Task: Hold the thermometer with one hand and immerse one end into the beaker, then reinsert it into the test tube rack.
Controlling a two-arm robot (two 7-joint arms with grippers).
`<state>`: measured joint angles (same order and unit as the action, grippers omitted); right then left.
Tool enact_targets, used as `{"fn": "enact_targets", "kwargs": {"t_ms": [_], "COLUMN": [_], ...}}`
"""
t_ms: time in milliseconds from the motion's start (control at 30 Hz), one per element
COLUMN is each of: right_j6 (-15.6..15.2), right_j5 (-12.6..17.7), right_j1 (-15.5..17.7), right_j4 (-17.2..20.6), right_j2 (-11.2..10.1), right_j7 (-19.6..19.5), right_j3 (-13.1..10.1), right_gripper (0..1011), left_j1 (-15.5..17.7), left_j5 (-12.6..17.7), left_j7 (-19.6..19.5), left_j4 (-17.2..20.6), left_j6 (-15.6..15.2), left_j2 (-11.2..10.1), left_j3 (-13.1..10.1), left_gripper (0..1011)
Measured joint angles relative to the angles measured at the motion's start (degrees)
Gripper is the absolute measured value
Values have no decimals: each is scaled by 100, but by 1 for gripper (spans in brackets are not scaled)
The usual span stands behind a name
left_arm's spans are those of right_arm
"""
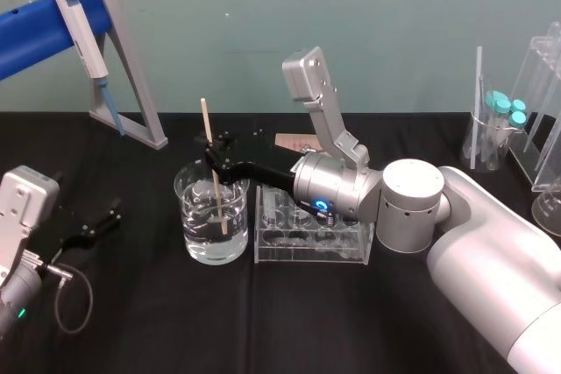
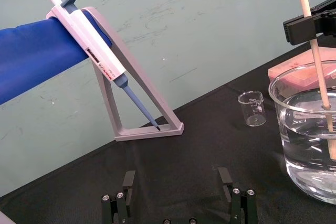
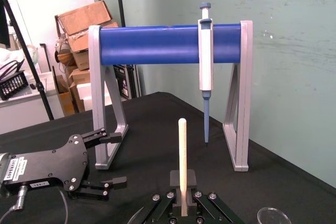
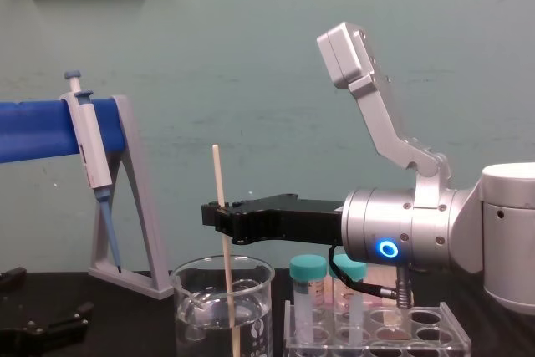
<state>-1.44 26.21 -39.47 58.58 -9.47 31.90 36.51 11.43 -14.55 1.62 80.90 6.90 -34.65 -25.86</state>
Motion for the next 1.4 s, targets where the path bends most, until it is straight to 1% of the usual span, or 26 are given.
{"fn": "enact_targets", "kwargs": {"t_ms": [1400], "right_j6": [0], "right_j5": [0], "right_j1": [0], "right_j4": [0], "right_j2": [0], "right_j7": [0], "right_j3": [0], "right_gripper": [54], "left_j1": [0], "left_j5": [0], "left_j7": [0], "left_j4": [0], "left_j6": [0], "left_j2": [0], "left_j3": [0], "left_gripper": [1004]}}
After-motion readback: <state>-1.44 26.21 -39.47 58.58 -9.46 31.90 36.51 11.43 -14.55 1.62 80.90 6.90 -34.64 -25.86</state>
